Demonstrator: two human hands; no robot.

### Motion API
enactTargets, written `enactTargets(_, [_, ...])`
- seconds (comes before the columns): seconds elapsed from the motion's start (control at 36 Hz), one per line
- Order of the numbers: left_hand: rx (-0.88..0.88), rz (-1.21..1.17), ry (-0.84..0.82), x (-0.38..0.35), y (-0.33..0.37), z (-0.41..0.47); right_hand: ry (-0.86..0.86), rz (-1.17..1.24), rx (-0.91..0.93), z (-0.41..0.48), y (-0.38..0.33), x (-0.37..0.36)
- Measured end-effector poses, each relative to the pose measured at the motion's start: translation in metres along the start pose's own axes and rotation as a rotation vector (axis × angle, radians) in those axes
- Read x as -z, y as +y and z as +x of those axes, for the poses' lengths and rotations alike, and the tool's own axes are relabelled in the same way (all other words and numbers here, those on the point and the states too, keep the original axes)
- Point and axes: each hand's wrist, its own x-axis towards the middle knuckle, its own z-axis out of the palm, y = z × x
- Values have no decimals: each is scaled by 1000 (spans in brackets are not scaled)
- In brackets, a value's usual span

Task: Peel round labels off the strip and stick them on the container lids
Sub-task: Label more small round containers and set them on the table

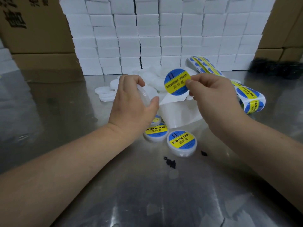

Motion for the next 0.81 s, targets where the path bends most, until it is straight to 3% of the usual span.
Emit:
enactTargets(0.11, [127,-246,-59,0,-2,1,-7,31,13,1,-2,1])
enactTargets(0.39, [312,-520,-42,7,1,6,-192,44,70,-8,-5,-3])
enactTargets(0.64, [570,-700,-15,5,6,13,-290,-17,83,-14,-4,-6])
enactTargets(0.81, [566,-735,-90,6,11,8,-309,-38,78,-18,-4,-8])
